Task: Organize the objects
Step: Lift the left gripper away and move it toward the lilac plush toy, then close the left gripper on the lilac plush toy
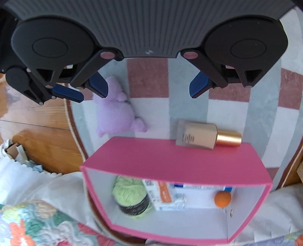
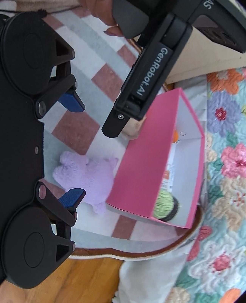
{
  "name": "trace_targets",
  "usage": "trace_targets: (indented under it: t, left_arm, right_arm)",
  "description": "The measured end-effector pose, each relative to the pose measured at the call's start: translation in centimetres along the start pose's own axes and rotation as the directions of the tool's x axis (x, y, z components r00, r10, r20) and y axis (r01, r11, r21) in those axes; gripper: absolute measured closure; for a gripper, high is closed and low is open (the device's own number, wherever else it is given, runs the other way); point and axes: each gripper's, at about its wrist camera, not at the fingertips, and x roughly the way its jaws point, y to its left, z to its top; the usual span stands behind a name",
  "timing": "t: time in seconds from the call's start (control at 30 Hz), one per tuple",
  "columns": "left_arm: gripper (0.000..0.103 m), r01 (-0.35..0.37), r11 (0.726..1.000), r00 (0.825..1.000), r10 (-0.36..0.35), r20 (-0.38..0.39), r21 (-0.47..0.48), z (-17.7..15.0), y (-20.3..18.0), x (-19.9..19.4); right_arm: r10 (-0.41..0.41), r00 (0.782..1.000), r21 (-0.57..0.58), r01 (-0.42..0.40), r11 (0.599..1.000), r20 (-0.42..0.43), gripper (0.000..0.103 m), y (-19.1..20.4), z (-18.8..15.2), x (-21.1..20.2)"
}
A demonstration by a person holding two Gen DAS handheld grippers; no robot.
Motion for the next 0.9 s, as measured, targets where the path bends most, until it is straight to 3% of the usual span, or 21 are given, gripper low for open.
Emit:
trace_targets:
  t: [0.13, 0.3, 0.47, 0.63, 0.73, 0.8, 0.9]
  left_arm:
    - [0.011, 0.037, 0.998, 0.999, -0.036, 0.015, -0.046, -0.7, 0.7, 1.3]
    - [0.012, 0.063, 0.997, 0.997, -0.064, 0.045, 0.036, -0.9, 0.2, 2.6]
    - [0.013, 0.123, 0.992, 0.989, -0.124, 0.076, 0.021, -0.6, -0.1, 3.5]
    - [0.035, 0.164, 0.986, 0.985, -0.166, 0.053, 0.038, -1.2, -0.7, 4.9]
    - [0.046, 0.204, 0.979, 0.977, -0.205, 0.056, 0.026, -1.6, -0.5, 5.3]
    - [0.049, 0.238, 0.971, 0.969, -0.238, 0.071, 0.014, -1.7, -0.4, 5.5]
    - [0.054, 0.273, 0.962, 0.958, -0.272, 0.090, -0.006, -1.7, -0.1, 6.0]
  right_arm:
    - [-0.046, 0.999, -0.005, 0.046, 0.999, 0.015, 0.013, 0.1, -0.4, 0.9]
    - [-0.093, 0.996, 0.023, 0.092, 0.995, 0.012, 0.013, -0.8, -1.1, 1.8]
    - [-0.123, 0.992, 0.059, 0.122, 0.991, 0.004, 0.013, -1.3, -2.0, 2.9]
    - [-0.103, 0.995, 0.119, 0.101, 0.988, 0.013, 0.014, -1.9, -1.9, 3.5]
    - [-0.085, 0.996, 0.145, 0.084, 0.986, -0.001, 0.025, -2.3, -1.6, 4.0]
    - [-0.093, 0.996, 0.142, 0.093, 0.986, -0.002, 0.039, -2.2, -1.6, 4.2]
    - [-0.099, 0.995, 0.127, 0.098, 0.987, 0.000, 0.045, -1.6, -1.5, 4.3]
